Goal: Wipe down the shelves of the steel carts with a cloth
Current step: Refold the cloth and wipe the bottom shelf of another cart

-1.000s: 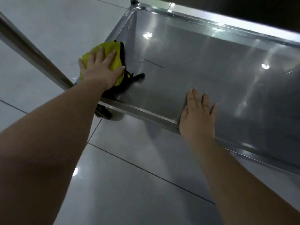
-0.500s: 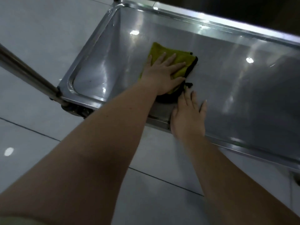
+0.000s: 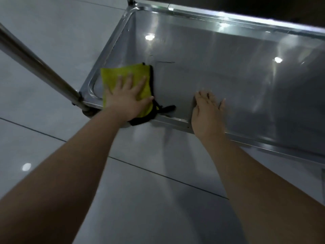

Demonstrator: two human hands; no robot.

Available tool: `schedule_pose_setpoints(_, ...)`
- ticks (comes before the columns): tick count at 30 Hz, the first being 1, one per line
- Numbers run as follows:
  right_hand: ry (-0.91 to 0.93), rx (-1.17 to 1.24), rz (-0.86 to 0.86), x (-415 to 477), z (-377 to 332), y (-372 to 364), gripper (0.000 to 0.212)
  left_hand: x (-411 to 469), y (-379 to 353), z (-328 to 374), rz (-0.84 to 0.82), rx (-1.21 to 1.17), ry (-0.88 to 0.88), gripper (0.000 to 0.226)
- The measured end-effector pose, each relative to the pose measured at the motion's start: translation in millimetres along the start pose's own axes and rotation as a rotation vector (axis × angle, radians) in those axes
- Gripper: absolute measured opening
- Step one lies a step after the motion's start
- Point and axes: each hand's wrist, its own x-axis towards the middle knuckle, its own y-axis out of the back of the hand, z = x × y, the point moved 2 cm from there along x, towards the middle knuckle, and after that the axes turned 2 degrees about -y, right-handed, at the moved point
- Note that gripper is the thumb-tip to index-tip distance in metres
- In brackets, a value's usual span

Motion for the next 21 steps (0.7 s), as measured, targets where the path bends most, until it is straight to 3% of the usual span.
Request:
schedule_pose_setpoints(3,-0.058,0.643,0.036,-4.8,8.0,7.6,0.051,-20.2,-10.7,78.3,-0.026,0.009,-0.159,0.072)
schedule_pose_setpoints(5,-0.255,1.038,0.068,-7.8,22.8,24.8,0.038,-32.9,-18.8,134.5,-0.054,0.007,-0.238,0.071)
schedule_pose_setpoints(6,-0.351,1.107,0.09,-9.2,36.9,35.3,0.033,-39.0,-23.7,161.4,-0.074,0.011,-0.268,0.071)
schedule_pose_setpoints(9,-0.473,1.04,0.142,-15.7,98.3,71.3,0.033,-54.3,-35.1,235.3,-0.112,-0.005,-0.348,0.068)
schedule_pose_setpoints(13,-0.46,0.731,0.132,-40.5,177.7,119.6,0.036,-74.2,-44.2,326.6,-0.177,0.021,-0.456,0.069)
schedule_pose_setpoints(16,-0.547,0.728,0.213,-60.4,213.8,139.0,0.038,-87.9,-46.7,375.4,-0.212,0.019,-0.56,0.069)
schedule_pose_setpoints(18,-0.551,0.738,0.235,-70.3,228.6,138.5,0.038,-88.5,-45.4,382.3,-0.193,-0.084,-0.594,0.059)
schedule_pose_setpoints(21,-0.513,0.644,0.189,-80.2,237.5,125.7,0.035,-87.3,-36.7,364.7,-0.139,-0.445,-0.543,0.042)
